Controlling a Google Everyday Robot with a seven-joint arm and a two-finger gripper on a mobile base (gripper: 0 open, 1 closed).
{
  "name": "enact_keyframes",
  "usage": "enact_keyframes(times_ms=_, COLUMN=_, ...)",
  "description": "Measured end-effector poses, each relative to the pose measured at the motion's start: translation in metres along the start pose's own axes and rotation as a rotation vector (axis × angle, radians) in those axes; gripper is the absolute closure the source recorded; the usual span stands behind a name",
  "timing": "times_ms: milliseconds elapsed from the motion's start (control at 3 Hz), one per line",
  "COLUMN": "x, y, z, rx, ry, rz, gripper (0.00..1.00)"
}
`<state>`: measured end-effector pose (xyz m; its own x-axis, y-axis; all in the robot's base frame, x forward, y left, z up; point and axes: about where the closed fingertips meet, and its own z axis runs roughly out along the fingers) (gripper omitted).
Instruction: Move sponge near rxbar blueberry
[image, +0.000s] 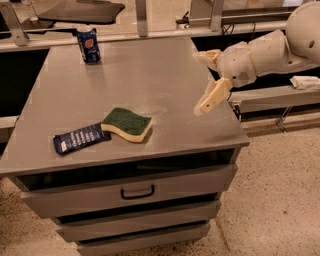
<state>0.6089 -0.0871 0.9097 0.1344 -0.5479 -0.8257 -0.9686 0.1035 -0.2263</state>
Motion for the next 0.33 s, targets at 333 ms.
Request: enact_keyframes(times_ms=333, x=-0.0036, y=-0.0063, z=-0.007, rx=0.017, ry=-0.004, rz=-0.008, gripper=0.0)
